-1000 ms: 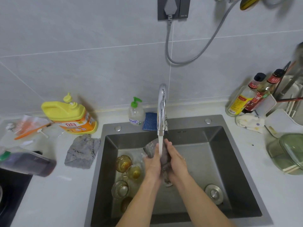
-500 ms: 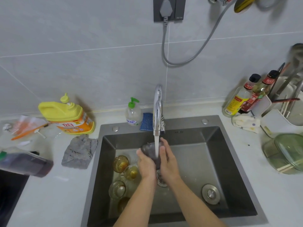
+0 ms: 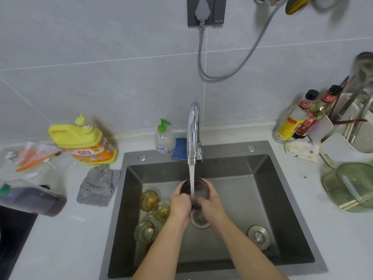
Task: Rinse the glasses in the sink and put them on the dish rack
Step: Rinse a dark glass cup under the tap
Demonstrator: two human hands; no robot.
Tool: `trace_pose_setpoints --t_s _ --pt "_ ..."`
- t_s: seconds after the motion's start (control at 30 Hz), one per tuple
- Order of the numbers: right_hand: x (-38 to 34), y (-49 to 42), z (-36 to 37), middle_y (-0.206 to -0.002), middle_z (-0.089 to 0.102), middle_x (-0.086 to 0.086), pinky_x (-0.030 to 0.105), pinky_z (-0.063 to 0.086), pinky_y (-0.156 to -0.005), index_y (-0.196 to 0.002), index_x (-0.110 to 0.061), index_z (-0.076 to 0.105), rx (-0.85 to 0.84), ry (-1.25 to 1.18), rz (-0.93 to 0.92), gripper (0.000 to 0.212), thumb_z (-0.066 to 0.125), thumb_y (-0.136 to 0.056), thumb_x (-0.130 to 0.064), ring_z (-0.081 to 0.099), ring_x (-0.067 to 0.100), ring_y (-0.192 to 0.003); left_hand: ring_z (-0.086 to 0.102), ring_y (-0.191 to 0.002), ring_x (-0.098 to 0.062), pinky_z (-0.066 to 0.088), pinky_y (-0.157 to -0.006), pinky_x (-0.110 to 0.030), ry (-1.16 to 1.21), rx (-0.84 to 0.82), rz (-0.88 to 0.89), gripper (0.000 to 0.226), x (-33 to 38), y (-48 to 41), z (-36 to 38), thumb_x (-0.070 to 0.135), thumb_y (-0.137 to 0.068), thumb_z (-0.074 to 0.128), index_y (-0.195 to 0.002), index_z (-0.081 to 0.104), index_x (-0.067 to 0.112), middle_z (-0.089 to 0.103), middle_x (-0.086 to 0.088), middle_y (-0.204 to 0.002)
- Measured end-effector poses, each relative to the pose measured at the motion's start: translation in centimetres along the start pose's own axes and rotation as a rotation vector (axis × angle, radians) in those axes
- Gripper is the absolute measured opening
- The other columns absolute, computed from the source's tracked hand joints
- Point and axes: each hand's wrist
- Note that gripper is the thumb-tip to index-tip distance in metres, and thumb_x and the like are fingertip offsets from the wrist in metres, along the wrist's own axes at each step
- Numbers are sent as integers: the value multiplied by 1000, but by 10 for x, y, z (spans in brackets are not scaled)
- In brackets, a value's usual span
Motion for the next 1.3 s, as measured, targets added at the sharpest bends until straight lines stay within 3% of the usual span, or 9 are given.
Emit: trace_pose_setpoints --t_s 0.13,0.2,0.4,0.6,0.77,0.87,1.03,1.2,1.3 --pt "-9 -4 -1 -123 68 -3 29 51 -96 -132 -34 60 125 484 29 56 47 -92 2 66 22 -112 70 -105 -23 60 -90 -30 -352 108 144 51 -1 5 4 -16 -93 45 -119 71 20 75 -8 -118" --pt "-15 -7 -2 -118 72 3 25 52 -85 -125 -23 68 206 455 74 36 51 -99 -5 69 24 -107 66 -93 -19 56 -69 -17 -330 74 134 48 -2 11 7 -10 -94 50 -132 59 17 69 -13 -124" --pt "-20 -1 13 -62 69 10 24 49 -44 -85 6 68 52 39 348 10 71 -90 -2 67 18 -51 50 -110 -6 46 -97 -35 -293 22 283 53 2 13 -13 13 -91 64 -139 51 32 43 3 -135" --pt "-39 -23 7 -99 71 14 36 52 -74 -103 -12 58 -10 1095 -70 10 59 -95 -18 68 35 -96 60 -110 -16 58 -90 -38 -451 29 182 26 7 9 -20 43 -92 61 -118 57 41 59 -1 -131" --pt "-33 -9 11 -40 53 0 18 30 -36 -69 -6 57 -124 380 263 37 49 -103 -15 42 10 -28 55 -121 -20 54 -106 -47 -249 64 201 67 2 3 -20 15 -89 73 -148 45 31 43 -2 -139" --pt "-30 -11 8 -49 57 2 20 34 -37 -77 -8 61 -192 426 335 20 65 -95 -14 47 10 -35 57 -108 -17 52 -102 -41 -383 128 206 44 4 -2 -20 19 -95 64 -136 54 34 49 -4 -131" --pt "-28 -32 -5 -109 66 17 43 51 -82 -119 -19 52 -172 1094 -113 23 51 -97 -17 62 40 -102 65 -111 -27 60 -93 -49 -276 83 55 41 0 1 -17 34 -93 67 -132 54 28 65 -6 -126" --pt "-26 -7 3 -53 53 3 22 31 -42 -82 -7 59 -306 138 317 24 46 -102 -4 40 12 -39 60 -118 -18 55 -100 -38 -211 96 219 73 -2 3 -17 22 -85 77 -145 40 41 55 -1 -135" --pt "-26 -15 3 -57 58 6 30 42 -49 -80 -6 59 -276 386 279 21 55 -100 -9 51 18 -45 63 -112 -21 59 -97 -43 -295 138 236 57 2 -2 -12 27 -92 71 -138 45 47 55 -7 -133"
Point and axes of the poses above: each hand's wrist, its own y-axis away from the middle knuckle, its own z-axis out of the palm, x = y × z
